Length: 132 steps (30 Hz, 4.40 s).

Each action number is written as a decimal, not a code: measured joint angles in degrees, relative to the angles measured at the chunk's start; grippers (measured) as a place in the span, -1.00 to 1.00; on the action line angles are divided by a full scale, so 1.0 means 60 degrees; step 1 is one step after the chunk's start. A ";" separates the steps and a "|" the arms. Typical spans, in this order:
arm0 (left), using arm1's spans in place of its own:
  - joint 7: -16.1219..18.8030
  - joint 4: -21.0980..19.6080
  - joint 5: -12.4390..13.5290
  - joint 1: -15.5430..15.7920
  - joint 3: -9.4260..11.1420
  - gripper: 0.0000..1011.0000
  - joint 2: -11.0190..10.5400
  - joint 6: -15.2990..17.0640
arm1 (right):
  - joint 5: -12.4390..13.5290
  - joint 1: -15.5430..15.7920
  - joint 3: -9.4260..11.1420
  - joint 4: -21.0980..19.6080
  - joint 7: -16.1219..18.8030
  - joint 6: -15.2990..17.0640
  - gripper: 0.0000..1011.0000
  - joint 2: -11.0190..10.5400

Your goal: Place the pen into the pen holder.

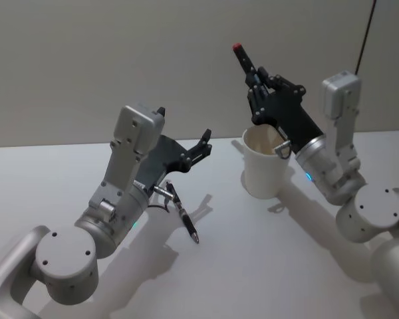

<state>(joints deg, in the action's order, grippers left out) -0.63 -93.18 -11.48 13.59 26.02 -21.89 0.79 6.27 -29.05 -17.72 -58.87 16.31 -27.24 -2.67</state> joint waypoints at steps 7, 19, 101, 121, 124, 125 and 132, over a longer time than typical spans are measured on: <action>0.0001 0.0000 0.0000 0.0000 0.0000 0.98 0.0000 0.0000 | -0.0142 -0.0121 -0.0072 0.0374 -0.0013 -0.0224 -0.65 0.0101; 0.0001 0.0000 0.0001 0.0000 -0.0001 0.98 0.0000 0.0000 | -0.0268 -0.0159 -0.0146 0.0618 -0.0127 -0.0314 -0.65 0.0179; 0.0001 0.0000 0.0001 0.0000 0.0000 0.98 -0.0001 0.0001 | 0.1228 0.3096 0.0524 -0.4436 -0.1486 0.3090 0.98 -0.1654; 0.0001 0.0000 0.0001 0.0000 -0.0001 0.98 0.0000 0.0000 | 0.1658 0.4776 0.0764 -0.6783 -0.2026 0.4679 0.98 -0.2656; 0.0001 0.0001 0.0000 0.0000 -0.0001 0.98 0.0000 0.0000 | 0.1692 0.4906 0.0787 -0.6961 -0.2068 0.4801 0.98 -0.2735; 0.0001 0.0000 0.0001 0.0000 0.0000 0.98 0.0000 0.0000 | 0.1700 0.4939 0.0790 -0.7004 -0.2078 0.4831 0.98 -0.2756; -0.0002 0.0000 -0.0001 -0.0003 -0.0001 0.98 0.0001 0.0001 | 0.1710 0.4980 0.0797 -0.7055 -0.2089 0.4870 0.98 -0.2777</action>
<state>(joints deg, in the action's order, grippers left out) -0.64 -93.18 -11.49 13.57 26.02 -21.89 0.80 16.53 0.83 -12.94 -101.20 3.78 1.98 -19.33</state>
